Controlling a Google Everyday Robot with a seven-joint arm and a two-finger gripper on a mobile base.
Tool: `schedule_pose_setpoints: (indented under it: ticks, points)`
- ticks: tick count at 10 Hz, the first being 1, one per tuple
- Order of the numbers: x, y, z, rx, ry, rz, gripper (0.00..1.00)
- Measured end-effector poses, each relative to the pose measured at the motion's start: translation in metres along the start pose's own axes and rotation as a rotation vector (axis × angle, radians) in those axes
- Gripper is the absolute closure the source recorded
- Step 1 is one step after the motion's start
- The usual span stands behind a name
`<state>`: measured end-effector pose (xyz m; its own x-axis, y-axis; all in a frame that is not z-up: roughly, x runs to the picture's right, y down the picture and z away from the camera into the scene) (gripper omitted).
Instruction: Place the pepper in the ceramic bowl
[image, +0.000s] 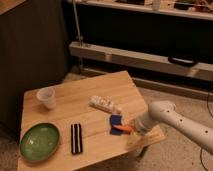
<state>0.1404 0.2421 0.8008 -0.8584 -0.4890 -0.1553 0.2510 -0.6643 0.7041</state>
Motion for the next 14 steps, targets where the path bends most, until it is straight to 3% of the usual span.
schedule_pose_setpoints:
  ticks: [4,5,7,9,12,14]
  points:
    - [0.008,0.000,-0.006,-0.002,0.011,-0.034,0.92]
    - [0.012,0.003,-0.015,-0.012,0.009,-0.037,0.98]
    - [0.032,0.011,-0.044,-0.045,-0.024,-0.040,1.00]
    - [0.069,0.017,-0.056,-0.048,-0.030,-0.075,1.00]
    - [0.151,0.007,-0.036,0.009,0.005,-0.172,1.00]
    - [0.211,-0.017,-0.024,0.077,0.042,-0.254,1.00]
